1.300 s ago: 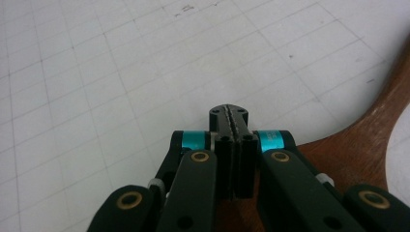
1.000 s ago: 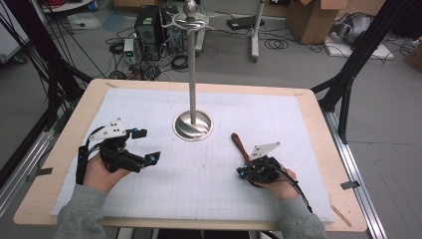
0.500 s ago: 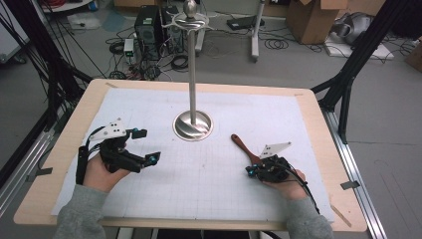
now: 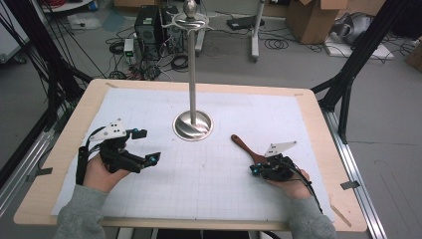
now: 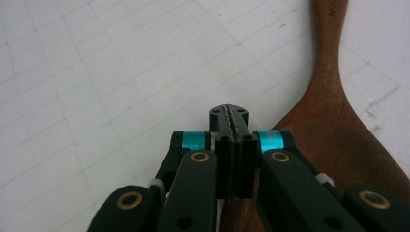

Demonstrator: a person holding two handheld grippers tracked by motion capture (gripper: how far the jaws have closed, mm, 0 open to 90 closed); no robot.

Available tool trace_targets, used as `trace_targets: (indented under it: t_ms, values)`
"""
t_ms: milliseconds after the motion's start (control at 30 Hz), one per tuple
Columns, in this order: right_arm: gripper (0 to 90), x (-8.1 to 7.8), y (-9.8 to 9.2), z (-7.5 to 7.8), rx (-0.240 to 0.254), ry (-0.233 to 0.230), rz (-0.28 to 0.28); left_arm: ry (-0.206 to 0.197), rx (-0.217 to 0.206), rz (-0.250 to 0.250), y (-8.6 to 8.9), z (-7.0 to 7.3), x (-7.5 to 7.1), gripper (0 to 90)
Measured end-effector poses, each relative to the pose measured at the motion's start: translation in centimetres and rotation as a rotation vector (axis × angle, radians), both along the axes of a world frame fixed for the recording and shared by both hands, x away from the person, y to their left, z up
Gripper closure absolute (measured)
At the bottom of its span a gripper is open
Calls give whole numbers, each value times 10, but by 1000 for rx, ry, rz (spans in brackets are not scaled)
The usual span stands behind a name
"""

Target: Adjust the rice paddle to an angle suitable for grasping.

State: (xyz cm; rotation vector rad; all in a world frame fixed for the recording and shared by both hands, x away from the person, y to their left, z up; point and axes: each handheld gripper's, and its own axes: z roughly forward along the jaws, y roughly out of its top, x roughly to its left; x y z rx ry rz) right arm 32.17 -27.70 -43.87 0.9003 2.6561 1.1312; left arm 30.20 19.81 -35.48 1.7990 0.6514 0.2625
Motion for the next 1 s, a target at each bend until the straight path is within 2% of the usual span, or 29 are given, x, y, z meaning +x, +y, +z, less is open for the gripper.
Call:
trace_targets:
  t_ms: [167, 667, 1000]
  values:
    - [896, 2, -8, -2, 29, 15, -19, 4, 1, 1, 0, -1, 1, 18]
    - [896, 3, -16, -3, 34, 11, -48, 3, 6, 0, 1, -1, 1, 17]
    - [897, 5, -19, -3, 42, 19, -39, -11, -15, 22, 11, 4, -4, 18]
